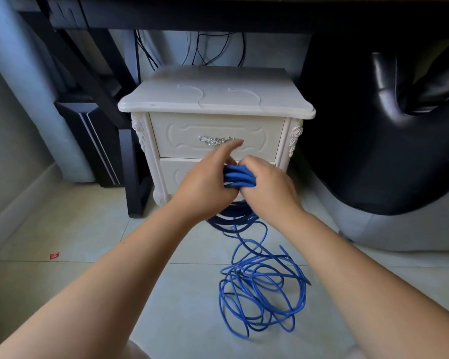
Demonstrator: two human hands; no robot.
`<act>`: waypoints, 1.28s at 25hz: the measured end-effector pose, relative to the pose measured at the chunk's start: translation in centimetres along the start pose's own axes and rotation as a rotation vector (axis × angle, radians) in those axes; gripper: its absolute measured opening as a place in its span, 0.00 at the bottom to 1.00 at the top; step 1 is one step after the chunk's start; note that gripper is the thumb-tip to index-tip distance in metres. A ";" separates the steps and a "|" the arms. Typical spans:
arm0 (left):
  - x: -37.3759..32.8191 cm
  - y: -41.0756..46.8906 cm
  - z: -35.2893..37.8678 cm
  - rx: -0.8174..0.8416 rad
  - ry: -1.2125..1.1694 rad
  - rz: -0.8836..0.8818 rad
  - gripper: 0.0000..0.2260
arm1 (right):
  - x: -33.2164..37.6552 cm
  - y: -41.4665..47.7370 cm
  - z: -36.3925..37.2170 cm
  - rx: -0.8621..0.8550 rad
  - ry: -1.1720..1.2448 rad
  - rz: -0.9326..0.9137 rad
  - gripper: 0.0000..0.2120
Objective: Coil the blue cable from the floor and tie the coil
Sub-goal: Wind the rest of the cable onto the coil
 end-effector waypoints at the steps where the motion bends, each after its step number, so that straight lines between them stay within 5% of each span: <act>1: 0.0 0.0 0.0 -0.002 0.081 -0.033 0.30 | 0.3 -0.1 0.1 0.011 -0.051 -0.022 0.08; 6: 0.1 0.3 -0.1 -0.174 -0.027 -0.116 0.14 | 0.1 0.3 -0.9 0.033 0.218 0.176 0.14; 12: 0.3 0.3 -0.4 -0.292 -0.166 -0.164 0.09 | -1.5 0.4 -0.6 0.257 0.395 0.261 0.20; 21: -0.3 0.0 0.4 -0.559 -0.697 -0.369 0.06 | -1.6 0.0 0.9 0.376 0.837 0.421 0.15; 23: -0.1 0.0 0.7 -0.541 -0.818 -0.422 0.04 | -1.4 -0.1 1.5 0.189 0.869 0.448 0.07; 26: 0.3 -0.2 0.9 -0.390 -0.897 -0.463 0.07 | -1.1 0.2 1.3 -0.015 0.833 0.461 0.07; 32: 0.4 -0.8 -0.1 -0.188 -0.512 -0.269 0.17 | -1.4 0.4 -0.2 -0.054 0.482 0.296 0.10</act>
Point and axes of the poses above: each hand's wrist, its own y-axis towards the middle knuckle, its own z-axis out of the palm, x = y × z, the point moved 1 cm from there along y, towards the middle knuckle, and after that the axes turned 10 degrees about -y, right-handed, at the moved point
